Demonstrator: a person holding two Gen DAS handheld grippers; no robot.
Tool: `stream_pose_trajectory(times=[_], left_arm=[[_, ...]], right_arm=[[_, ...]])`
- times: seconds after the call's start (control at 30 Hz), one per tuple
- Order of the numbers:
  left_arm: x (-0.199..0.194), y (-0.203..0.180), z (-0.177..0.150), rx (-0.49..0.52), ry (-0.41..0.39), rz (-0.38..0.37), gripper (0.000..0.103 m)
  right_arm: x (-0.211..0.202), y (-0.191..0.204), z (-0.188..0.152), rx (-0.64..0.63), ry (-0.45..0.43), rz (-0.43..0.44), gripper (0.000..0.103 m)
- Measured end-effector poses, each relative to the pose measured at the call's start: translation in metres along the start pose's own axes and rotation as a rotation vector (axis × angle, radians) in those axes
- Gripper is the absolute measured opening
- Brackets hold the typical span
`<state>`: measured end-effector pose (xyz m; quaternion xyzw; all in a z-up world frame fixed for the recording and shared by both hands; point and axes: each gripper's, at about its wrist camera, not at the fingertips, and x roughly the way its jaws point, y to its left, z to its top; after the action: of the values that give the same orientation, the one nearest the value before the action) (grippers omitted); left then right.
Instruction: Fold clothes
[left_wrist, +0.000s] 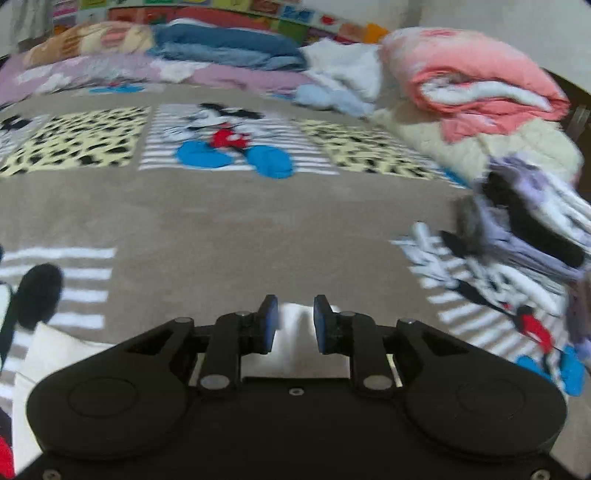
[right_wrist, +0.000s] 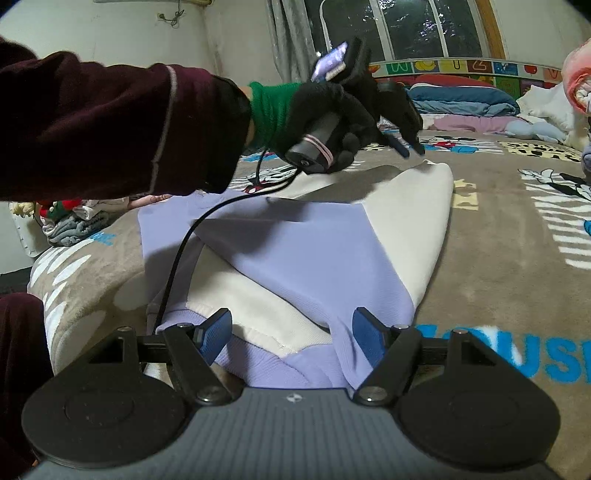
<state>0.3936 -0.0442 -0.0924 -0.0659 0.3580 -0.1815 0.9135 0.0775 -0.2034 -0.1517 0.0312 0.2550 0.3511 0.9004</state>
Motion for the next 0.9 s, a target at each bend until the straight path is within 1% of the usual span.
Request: stream_pose_trajectory(times=[0.03, 0.1, 0.13, 0.17, 0.2, 0.27, 0.3, 0.33, 0.4, 0.53, 0.6, 0.73, 0.8, 0.9], left_arm=[[0.002, -0.005, -0.003, 0.026, 0.015, -0.004, 0.018], [0.012, -0.017, -0.012, 0.091, 0.059, 0.019, 0.018], [0.02, -0.021, -0.018, 0.123, 0.087, 0.053, 0.022], [0.03, -0.022, -0.024, 0.144, 0.111, 0.091, 0.029], [0.034, -0.022, -0.028, 0.151, 0.104, 0.106, 0.03], [0.027, -0.022, -0.024, 0.115, 0.082, 0.105, 0.032], [0.017, -0.022, -0.023, 0.103, 0.058, 0.102, 0.035], [0.004, -0.022, -0.022, 0.1, 0.031, 0.101, 0.043], [-0.021, -0.022, -0.022, 0.092, -0.023, 0.098, 0.045], [-0.08, -0.002, -0.038, -0.013, -0.073, 0.102, 0.045], [-0.11, 0.009, -0.053, -0.075, -0.086, 0.118, 0.045], [-0.168, 0.026, -0.095, -0.185, -0.115, 0.114, 0.048], [-0.191, 0.032, -0.115, -0.223, -0.126, 0.122, 0.049], [-0.224, 0.045, -0.145, -0.315, -0.153, 0.12, 0.051]], right_arm=[[0.0, 0.0, 0.0, 0.0, 0.0, 0.0, 0.072], [0.0, 0.0, 0.0, 0.0, -0.001, 0.001, 0.072], [0.0, 0.0, 0.0, 0.001, -0.001, 0.001, 0.072], [0.0, 0.0, 0.0, 0.001, -0.002, 0.002, 0.072], [0.0, -0.001, 0.0, 0.003, -0.003, 0.003, 0.072], [-0.001, -0.001, 0.0, 0.007, -0.007, 0.007, 0.072], [-0.001, -0.002, 0.0, 0.009, -0.01, 0.009, 0.072], [-0.002, -0.002, 0.0, 0.011, -0.013, 0.011, 0.072], [-0.003, -0.003, -0.001, 0.015, -0.02, 0.016, 0.072], [-0.004, 0.0, -0.001, 0.006, -0.029, 0.012, 0.072], [-0.005, 0.002, -0.001, -0.004, -0.031, 0.008, 0.072], [-0.006, 0.009, -0.001, -0.043, -0.03, -0.015, 0.074], [-0.009, 0.012, -0.002, -0.059, -0.042, -0.029, 0.074], [-0.019, 0.016, -0.001, -0.072, -0.086, -0.061, 0.074]])
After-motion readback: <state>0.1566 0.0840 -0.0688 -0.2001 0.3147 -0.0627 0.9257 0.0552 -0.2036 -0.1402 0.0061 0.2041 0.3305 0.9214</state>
